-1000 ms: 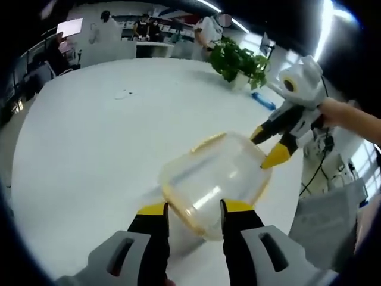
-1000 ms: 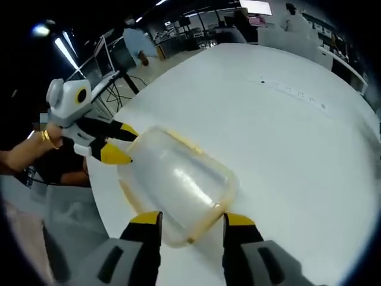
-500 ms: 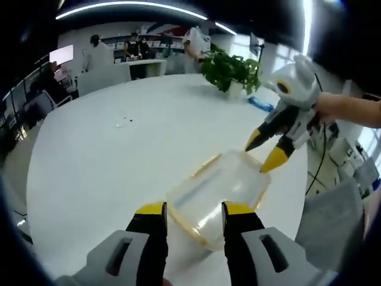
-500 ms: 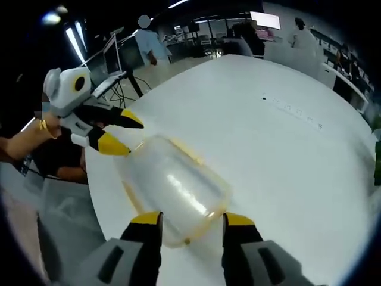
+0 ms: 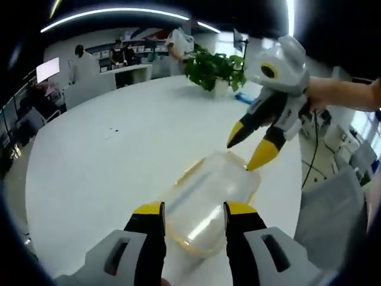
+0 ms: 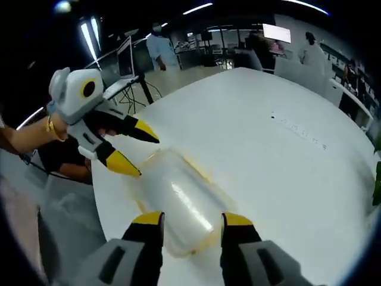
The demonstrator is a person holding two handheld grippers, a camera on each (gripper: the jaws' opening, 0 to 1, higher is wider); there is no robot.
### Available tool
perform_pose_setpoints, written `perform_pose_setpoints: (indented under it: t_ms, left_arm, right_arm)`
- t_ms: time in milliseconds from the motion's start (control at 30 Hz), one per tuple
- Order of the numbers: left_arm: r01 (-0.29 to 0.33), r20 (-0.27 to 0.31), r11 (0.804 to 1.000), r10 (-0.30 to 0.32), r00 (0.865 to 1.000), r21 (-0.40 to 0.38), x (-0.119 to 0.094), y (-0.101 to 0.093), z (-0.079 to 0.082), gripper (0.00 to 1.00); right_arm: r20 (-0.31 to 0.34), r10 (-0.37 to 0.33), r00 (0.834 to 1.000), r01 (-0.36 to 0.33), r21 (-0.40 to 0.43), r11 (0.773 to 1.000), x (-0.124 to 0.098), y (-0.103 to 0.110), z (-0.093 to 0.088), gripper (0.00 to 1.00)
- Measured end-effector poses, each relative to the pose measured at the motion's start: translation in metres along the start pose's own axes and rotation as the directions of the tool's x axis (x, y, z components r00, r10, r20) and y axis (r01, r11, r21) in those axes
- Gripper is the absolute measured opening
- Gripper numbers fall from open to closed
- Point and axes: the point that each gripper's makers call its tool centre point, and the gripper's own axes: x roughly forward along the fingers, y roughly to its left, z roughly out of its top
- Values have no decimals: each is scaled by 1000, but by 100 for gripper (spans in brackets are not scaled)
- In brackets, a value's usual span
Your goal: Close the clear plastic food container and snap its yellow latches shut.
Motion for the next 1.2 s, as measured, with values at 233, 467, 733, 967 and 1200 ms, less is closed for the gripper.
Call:
perform_pose_setpoints:
  t_ms: [233,467,733,967,1200]
  left_arm:
    - [31,-6,998,-31,1000,49,3,-8,0,37]
    - [41,4,997,-41,999,62,9,-11,3,36]
    - [49,-6,995,-49,999,82,17,-19,-1,36]
    - [62,-2,994,-62,998,95,22,-25,1,36]
    - [44,-15,992,-43,999,116,25,-20,0,35]
  right_arm:
    - [7,20,1000,-19,-30,999,4,4,8,35]
    - [2,41,999,-41,-50,998,13,11,13,34]
    - [27,44,999,-43,-60,997,22,17,23,32]
    - [26,48,998,-46,-91,995,29,19,26,31]
    - [-11,25,1000,-27,-165,986,35,17,24,30]
